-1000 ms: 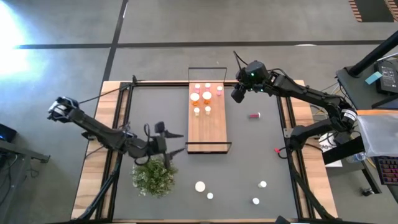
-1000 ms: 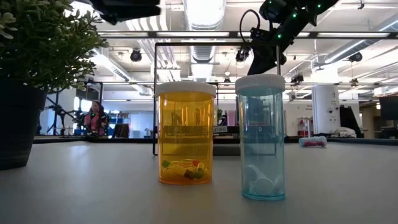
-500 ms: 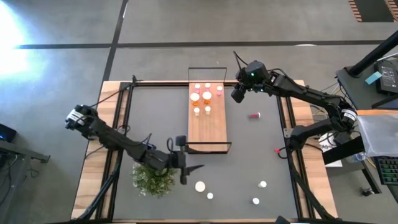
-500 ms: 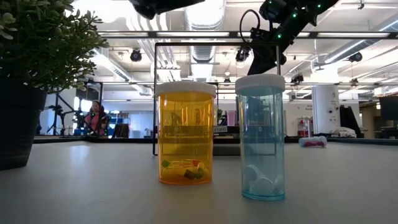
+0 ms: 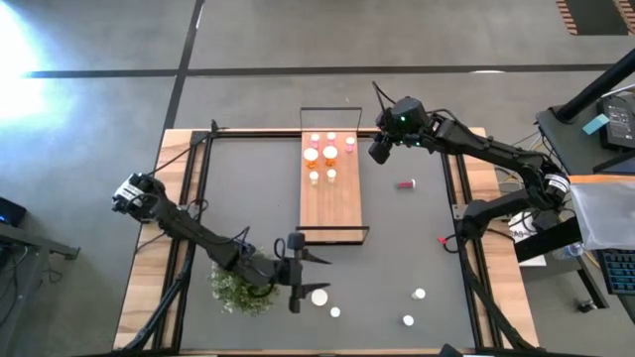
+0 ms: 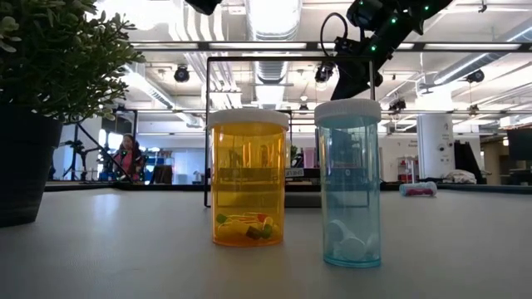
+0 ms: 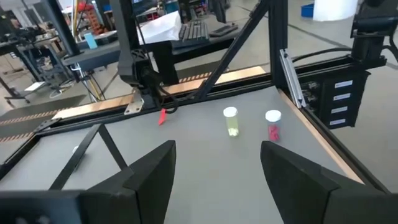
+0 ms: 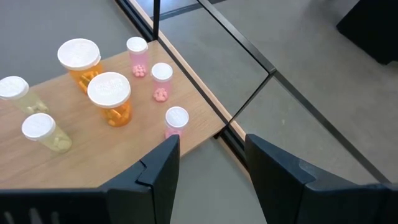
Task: Pick and place medicine bottles onto shelf by color
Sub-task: Put the top right blue pill bottle on the shelf
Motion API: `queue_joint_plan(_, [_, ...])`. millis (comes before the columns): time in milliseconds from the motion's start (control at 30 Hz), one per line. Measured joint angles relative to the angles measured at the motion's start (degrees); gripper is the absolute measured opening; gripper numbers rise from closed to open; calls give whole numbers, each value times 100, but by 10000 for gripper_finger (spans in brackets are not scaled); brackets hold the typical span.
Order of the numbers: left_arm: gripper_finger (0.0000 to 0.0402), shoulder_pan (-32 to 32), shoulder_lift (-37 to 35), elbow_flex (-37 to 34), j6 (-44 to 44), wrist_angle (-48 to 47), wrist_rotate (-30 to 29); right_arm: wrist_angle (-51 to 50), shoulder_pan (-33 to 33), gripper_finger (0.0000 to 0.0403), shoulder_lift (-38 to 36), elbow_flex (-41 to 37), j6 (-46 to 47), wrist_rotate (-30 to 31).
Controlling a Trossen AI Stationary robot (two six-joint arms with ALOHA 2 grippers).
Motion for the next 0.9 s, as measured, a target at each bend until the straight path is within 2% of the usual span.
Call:
queue_joint_plan(367, [219,-25,-494,-4,2,-845,-96,-2,0,171,0,0,-2,-1])
queue_joint_plan(467, [219,3,-704,-4,6,-1046,-630,0,-1,171,0,0,-1,0])
queue_joint_plan(567, [219,92,-1032,-6,-8,-1668,-1297,43,0,171,0,1,0,-2])
queue_joint_plan(733, [219,527,-1760,-7,-559,-2965,-1499,53,-1,171,0,0,647,-8])
queue_joint_plan(900, [219,1464,-2418,-99,-1222,-4294,-1484,545,0,171,0,0,1047,-8])
